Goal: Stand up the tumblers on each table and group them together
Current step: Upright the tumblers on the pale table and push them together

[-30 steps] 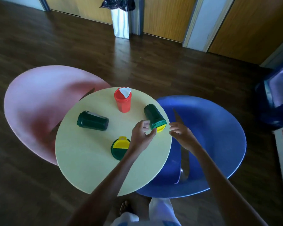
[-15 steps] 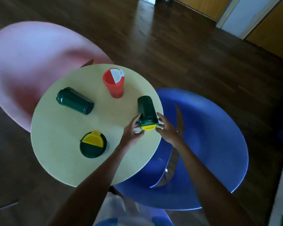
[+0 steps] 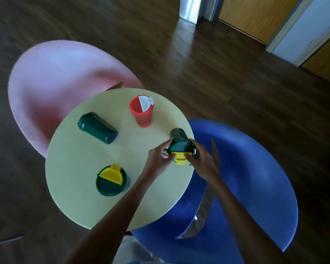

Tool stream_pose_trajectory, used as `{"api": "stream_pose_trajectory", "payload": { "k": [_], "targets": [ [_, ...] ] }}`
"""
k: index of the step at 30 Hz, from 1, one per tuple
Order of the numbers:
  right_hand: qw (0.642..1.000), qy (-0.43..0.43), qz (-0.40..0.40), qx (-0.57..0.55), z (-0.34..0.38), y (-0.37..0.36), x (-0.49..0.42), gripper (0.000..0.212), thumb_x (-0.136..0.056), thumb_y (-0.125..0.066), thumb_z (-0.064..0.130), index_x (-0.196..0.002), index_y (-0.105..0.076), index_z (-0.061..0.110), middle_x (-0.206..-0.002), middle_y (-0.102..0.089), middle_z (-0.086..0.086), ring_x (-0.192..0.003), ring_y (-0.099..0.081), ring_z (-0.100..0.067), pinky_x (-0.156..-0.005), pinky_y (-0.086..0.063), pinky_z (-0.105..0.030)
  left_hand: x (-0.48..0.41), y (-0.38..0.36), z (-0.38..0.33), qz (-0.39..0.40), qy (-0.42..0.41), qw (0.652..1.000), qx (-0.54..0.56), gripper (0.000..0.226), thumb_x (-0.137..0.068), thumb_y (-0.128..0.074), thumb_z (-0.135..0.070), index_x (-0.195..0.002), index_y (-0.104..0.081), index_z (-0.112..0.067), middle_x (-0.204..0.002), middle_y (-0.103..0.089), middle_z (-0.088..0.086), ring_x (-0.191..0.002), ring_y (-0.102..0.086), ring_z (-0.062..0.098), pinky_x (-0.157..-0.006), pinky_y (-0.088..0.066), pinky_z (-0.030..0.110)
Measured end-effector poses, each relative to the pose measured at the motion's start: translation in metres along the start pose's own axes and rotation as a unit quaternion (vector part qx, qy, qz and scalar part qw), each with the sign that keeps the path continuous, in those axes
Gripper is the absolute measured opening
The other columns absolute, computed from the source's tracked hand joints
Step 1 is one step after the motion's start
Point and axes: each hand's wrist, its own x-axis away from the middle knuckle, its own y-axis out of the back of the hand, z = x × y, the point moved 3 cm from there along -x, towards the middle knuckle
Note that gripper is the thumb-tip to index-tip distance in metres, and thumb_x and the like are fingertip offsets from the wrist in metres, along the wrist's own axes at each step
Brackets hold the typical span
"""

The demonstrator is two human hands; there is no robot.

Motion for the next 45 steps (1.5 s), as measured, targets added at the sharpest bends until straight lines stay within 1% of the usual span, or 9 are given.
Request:
{"api": "stream_pose_trajectory", "payload": {
  "k": [6,11,17,20,25,30,36,42,45],
  "targets": [
    [1.0,-0.003,0.007,-0.005,0.02,0.002,-0.005,0.055,-0.089,-0.061,0.023,-0.139,-0.04,0.02,-0.133,-0.048,-0.007,-0.09,-0.063,-0.025,-0.08,-0.055,-0.043,-0.005,0.017,-0.017,-0.002,0.009,0.999,-0.036,0.058,-0.082,-0.07,-0.015,-0.136,-0.05,-0.02,-0.095,-0.071,0.008,-0.076,-0.064,0.008,-0.064,-0.041,-0.002],
    [0.999,-0.037,0.015,-0.035,0.029,0.0,-0.009,0.055,-0.086,-0.063,0.027,-0.137,-0.042,0.026,-0.125,-0.059,-0.011,-0.097,-0.062,-0.026,-0.077,-0.054,-0.035,-0.009,0.027,-0.023,0.004,0.022,0.997,-0.073,0.056,-0.085,-0.067,-0.022,-0.137,-0.048,-0.02,-0.091,-0.073,0.01,-0.078,-0.067,0.014,-0.072,-0.047,0.018],
    [0.995,-0.06,0.02,-0.078,0.03,-0.004,-0.018,0.053,-0.088,-0.062,0.023,-0.136,-0.042,0.028,-0.13,-0.054,-0.006,-0.086,-0.067,-0.022,-0.046,-0.044,-0.009,-0.015,0.025,-0.028,0.0,0.044,0.996,-0.08,0.048,-0.086,-0.063,-0.024,-0.133,-0.052,-0.021,-0.095,-0.071,0.012,-0.084,-0.065,0.02,-0.069,-0.042,0.021],
    [0.996,-0.058,0.03,-0.057,0.03,-0.005,-0.023,0.054,-0.088,-0.06,0.03,-0.138,-0.039,0.029,-0.133,-0.053,-0.005,-0.101,-0.064,-0.026,-0.055,-0.049,-0.013,-0.018,0.026,-0.029,0.007,0.05,0.995,-0.09,0.05,-0.088,-0.061,-0.027,-0.136,-0.049,-0.019,-0.101,-0.071,0.013,-0.088,-0.063,0.02,-0.072,-0.04,0.02],
    [0.996,-0.061,0.055,-0.019,0.031,-0.004,-0.026,0.062,-0.089,-0.057,0.041,-0.144,-0.031,0.028,-0.141,-0.047,-0.006,-0.119,-0.055,-0.028,-0.1,-0.046,-0.048,-0.016,0.031,-0.035,0.016,0.059,0.995,-0.08,0.058,-0.089,-0.06,-0.032,-0.141,-0.039,-0.018,-0.127,-0.059,0.012,-0.112,-0.058,0.027,-0.088,-0.044,0.027],
    [0.996,-0.066,0.017,0.062,0.038,0.006,-0.032,0.06,-0.089,-0.055,0.045,-0.142,-0.038,0.023,-0.143,-0.044,-0.009,-0.13,-0.044,-0.026,-0.103,-0.039,-0.043,-0.015,0.057,-0.039,-0.023,0.047,0.997,-0.06,0.053,-0.088,-0.062,-0.034,-0.135,-0.046,-0.017,-0.122,-0.061,0.012,-0.102,-0.061,0.022,-0.084,-0.044,0.026],
    [0.986,0.035,-0.147,0.076,0.103,0.0,-0.027,0.034,-0.088,-0.055,0.034,-0.121,-0.057,0.024,-0.123,-0.057,-0.003,-0.106,-0.057,-0.024,-0.086,-0.05,-0.041,-0.015,0.123,-0.036,-0.103,0.023,0.994,-0.029,0.031,-0.087,-0.065,-0.024,-0.115,-0.061,-0.011,-0.103,-0.066,-0.001,-0.085,-0.061,0.009,-0.063,-0.041,0.002],
    [0.982,0.186,-0.029,0.008,0.178,-0.082,-0.039,0.028,-0.084,-0.053,0.031,-0.106,-0.063,0.02,-0.095,-0.062,0.003,-0.084,-0.058,-0.009,-0.071,-0.05,-0.025,-0.008,0.199,0.027,-0.201,0.1,0.974,0.011,0.028,-0.088,-0.063,-0.02,-0.114,-0.062,-0.01,-0.101,-0.065,0.0,-0.085,-0.062,0.009,-0.061,-0.041,0.002],
    [0.979,0.179,0.092,0.006,0.198,-0.134,-0.057,0.021,-0.089,-0.056,0.021,-0.108,-0.065,0.023,-0.099,-0.062,0.011,-0.089,-0.057,0.001,-0.073,-0.045,-0.011,-0.006,0.226,0.07,-0.214,0.14,0.967,-0.005,0.036,-0.088,-0.063,-0.023,-0.12,-0.057,-0.007,-0.114,-0.064,0.009,-0.093,-0.061,0.015,-0.074,-0.045,0.017]
  ]
}}
